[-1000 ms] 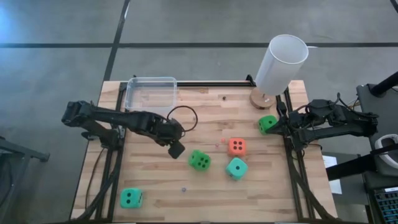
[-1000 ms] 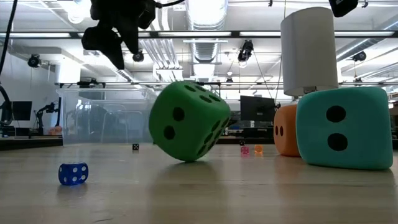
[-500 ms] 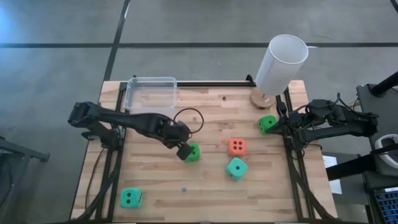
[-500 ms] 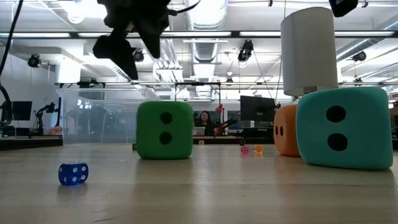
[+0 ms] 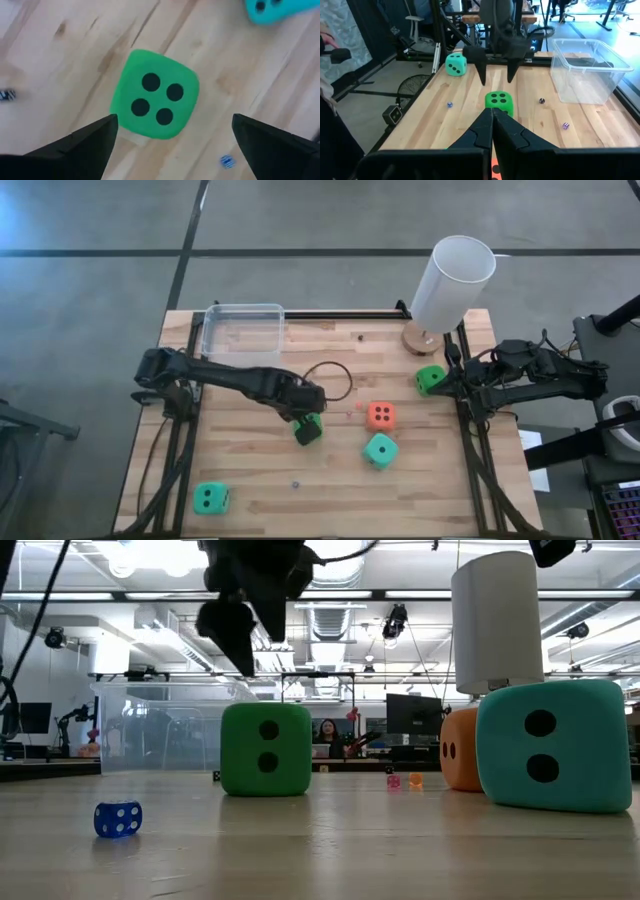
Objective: Pick & Place Dice
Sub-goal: Put the left green large dice into the transparent bin
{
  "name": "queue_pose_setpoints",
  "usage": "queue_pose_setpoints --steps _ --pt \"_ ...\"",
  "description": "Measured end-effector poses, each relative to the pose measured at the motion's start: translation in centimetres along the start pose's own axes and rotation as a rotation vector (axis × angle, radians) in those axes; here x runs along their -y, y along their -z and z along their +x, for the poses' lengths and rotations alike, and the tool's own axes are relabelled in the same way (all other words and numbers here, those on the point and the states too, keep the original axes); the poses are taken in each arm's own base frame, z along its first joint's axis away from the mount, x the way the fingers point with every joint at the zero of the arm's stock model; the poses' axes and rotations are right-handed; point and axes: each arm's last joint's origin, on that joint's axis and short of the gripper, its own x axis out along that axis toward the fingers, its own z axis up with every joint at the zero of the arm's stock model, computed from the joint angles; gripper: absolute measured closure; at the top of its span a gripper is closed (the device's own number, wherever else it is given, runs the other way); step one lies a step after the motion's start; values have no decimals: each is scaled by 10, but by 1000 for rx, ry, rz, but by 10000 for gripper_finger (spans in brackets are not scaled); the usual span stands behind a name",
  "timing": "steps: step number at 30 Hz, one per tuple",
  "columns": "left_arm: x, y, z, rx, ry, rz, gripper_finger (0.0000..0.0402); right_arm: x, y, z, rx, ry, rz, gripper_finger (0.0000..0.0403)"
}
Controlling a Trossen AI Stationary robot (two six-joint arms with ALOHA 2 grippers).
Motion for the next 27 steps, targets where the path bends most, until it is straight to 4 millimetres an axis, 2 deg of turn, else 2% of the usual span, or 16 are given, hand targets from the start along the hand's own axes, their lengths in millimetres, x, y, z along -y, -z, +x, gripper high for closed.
queue_pose_setpoints --steps 7,12,20,27 --pt "3 -5 24 -50 -8 235 4 0 0 0 -2 0 0 394" --pt "1 -7 28 -54 -10 332 3 0 0 0 -3 0 0 394" --pt "-4 -4 37 -57 -26 372 3 0 0 0 -3 -1 0 394" --pt "-4 -7 37 -36 -24 404 2 0 0 0 -4 -1 0 394"
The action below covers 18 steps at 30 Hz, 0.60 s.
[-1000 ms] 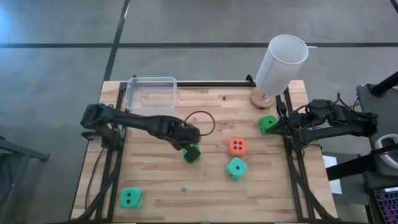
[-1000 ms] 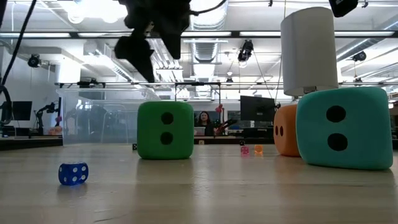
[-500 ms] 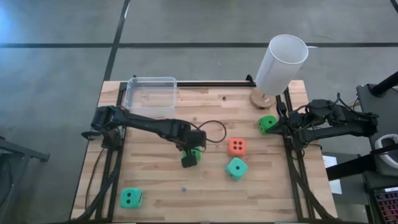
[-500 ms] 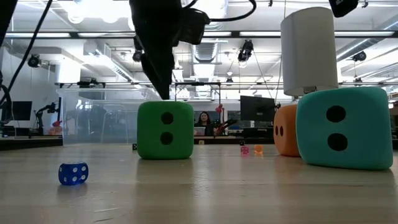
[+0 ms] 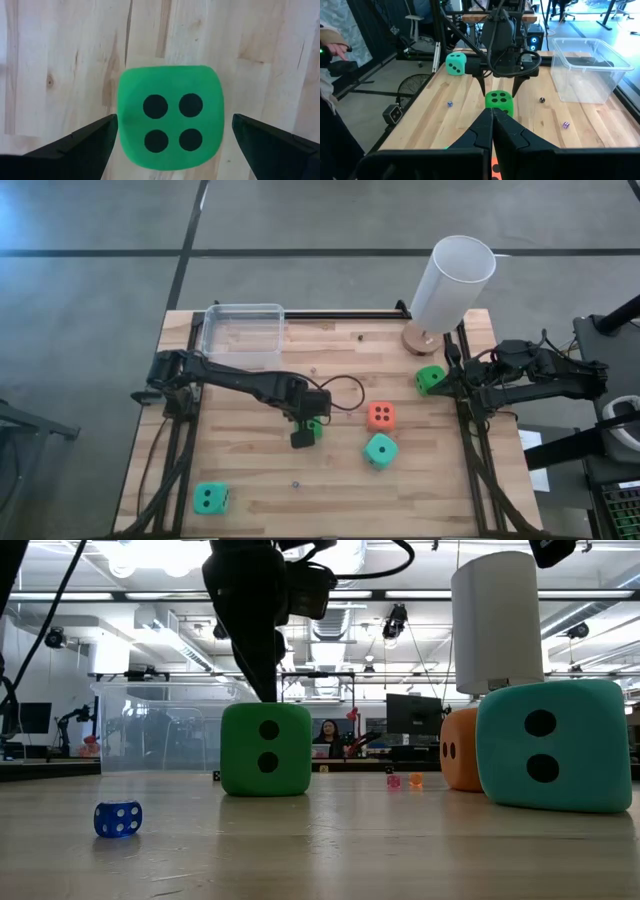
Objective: Pick & Place Dice
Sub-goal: Put the left green large dice into the transparent bin
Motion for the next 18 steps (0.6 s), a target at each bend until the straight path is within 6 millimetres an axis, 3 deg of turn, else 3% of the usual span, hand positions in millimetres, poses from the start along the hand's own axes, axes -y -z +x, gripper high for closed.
queue_pose_setpoints --steps 18 --pt "-1 4 10 9 16 -17 3 0 0 0 0 0 0 394"
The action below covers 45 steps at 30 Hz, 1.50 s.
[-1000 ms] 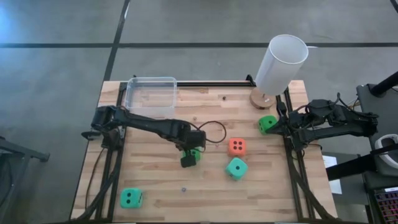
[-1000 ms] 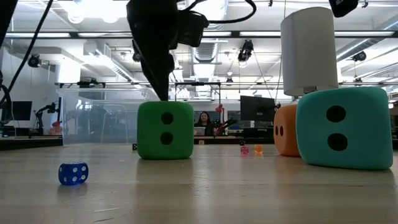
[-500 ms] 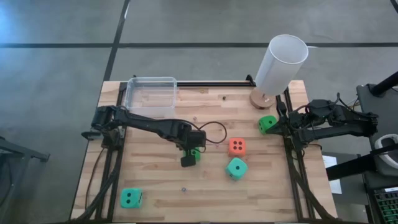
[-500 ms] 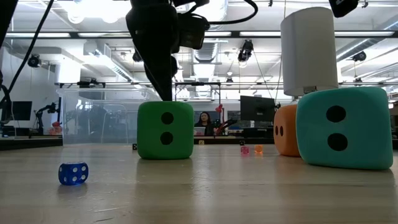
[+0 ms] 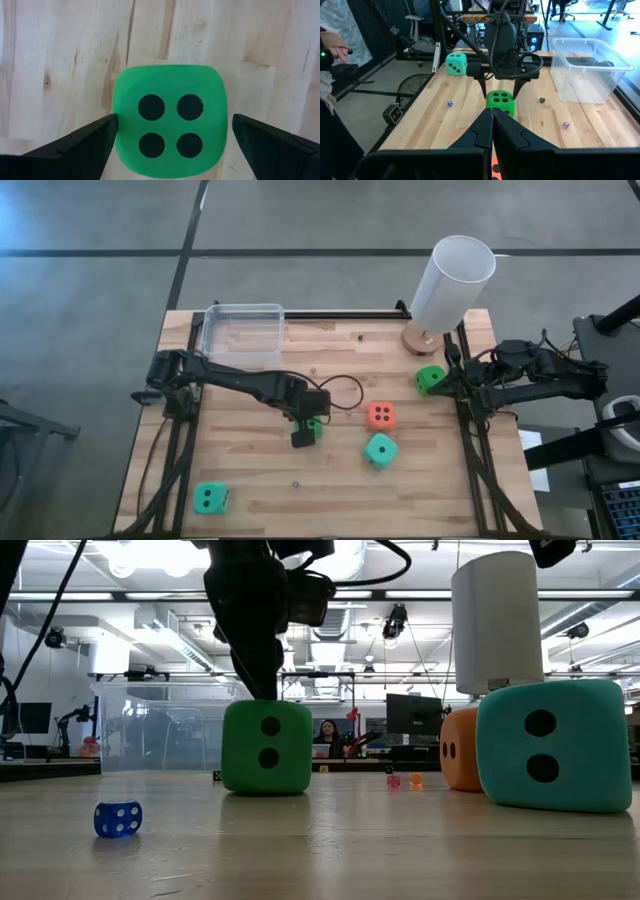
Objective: Pick & Place Dice
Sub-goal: Put the left green large dice into the transparent bin
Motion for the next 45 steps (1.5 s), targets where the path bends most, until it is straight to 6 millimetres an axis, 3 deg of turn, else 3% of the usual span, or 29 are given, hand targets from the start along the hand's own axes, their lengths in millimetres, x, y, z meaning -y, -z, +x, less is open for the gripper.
queue_pose_setpoints --steps 27,45 --pt "0 2 -8 -26 4 -15 2 0 0 0 0 0 0 394" --pt "0 0 -7 -6 -8 -153 2 0 0 0 0 0 0 394"
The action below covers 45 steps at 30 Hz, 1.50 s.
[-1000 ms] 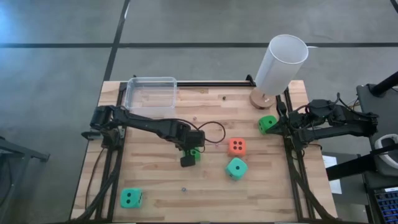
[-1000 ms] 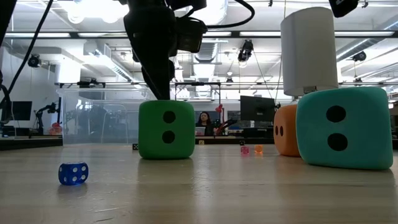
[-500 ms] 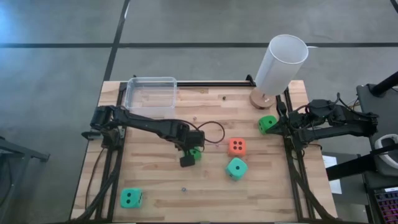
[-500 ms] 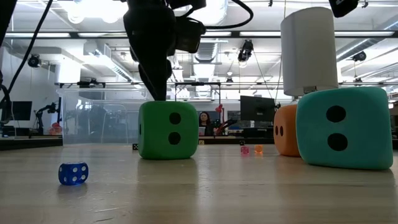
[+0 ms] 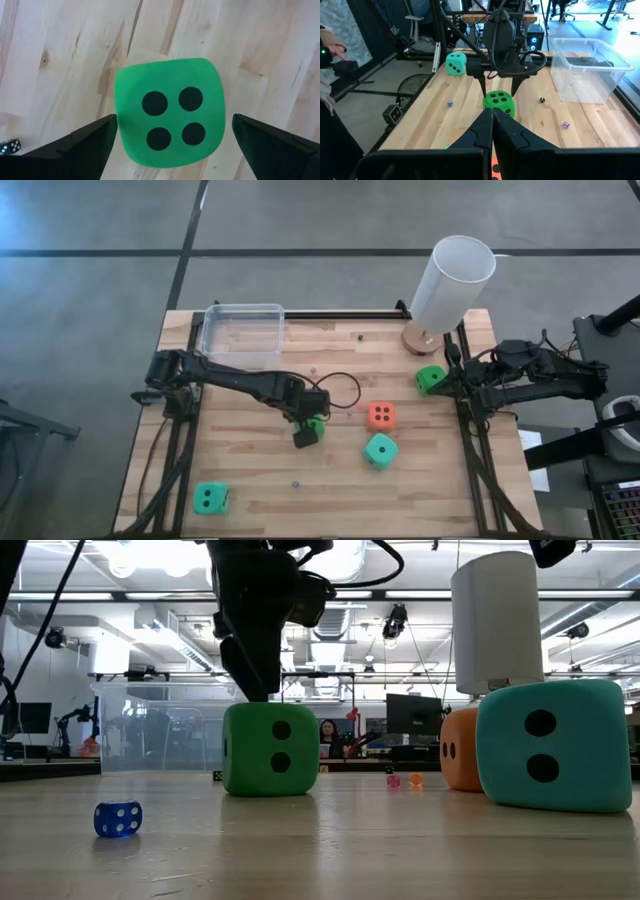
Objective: Pick & Place Dice
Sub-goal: Put the left green large dice into the transparent bin
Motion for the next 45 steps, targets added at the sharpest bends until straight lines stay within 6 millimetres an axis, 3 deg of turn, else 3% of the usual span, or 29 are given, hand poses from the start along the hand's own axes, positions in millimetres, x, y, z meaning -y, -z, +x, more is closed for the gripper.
queue_pose_setpoints --steps 25,45 --pt "-2 7 17 19 19 -94 3 0 0 0 0 0 0 394" --pt "-4 9 17 24 -45 -93 3 0 0 0 0 0 0 394"
